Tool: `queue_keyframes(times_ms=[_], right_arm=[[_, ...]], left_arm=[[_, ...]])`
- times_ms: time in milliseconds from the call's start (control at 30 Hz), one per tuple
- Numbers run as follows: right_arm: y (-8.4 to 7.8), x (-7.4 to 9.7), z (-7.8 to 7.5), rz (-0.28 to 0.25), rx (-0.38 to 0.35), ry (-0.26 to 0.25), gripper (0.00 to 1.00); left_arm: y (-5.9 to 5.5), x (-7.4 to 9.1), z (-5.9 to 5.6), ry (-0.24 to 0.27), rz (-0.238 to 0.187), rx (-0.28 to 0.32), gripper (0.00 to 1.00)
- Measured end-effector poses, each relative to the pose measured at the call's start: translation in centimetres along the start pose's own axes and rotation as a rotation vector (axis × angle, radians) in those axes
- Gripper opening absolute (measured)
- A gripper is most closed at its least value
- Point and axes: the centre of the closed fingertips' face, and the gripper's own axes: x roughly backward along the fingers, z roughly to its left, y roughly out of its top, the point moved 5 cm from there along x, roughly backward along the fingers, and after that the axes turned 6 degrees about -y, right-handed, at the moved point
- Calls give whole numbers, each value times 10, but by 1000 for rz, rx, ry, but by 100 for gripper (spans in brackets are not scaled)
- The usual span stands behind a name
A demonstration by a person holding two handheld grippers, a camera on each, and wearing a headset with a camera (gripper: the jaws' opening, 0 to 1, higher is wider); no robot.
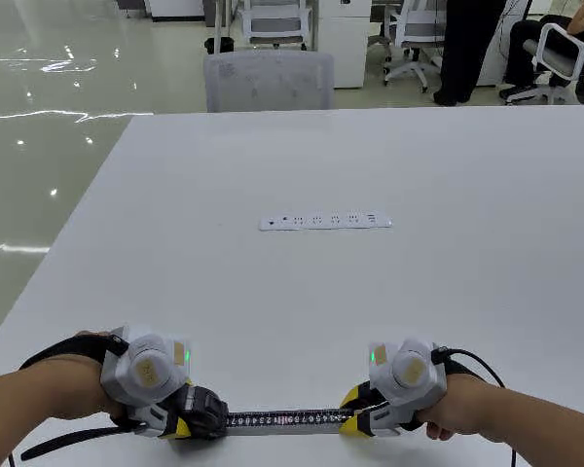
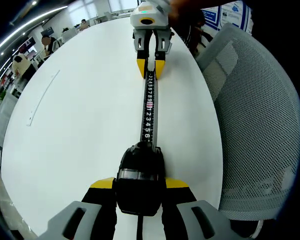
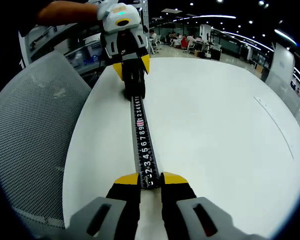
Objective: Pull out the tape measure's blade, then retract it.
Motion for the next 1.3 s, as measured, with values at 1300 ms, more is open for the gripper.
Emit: queue_keyframes(times_ms=[1300], right_arm=[[-28,24,-6,1,-38,-19,13]], left_arm=[[2,0,1,-3,5,0,31]])
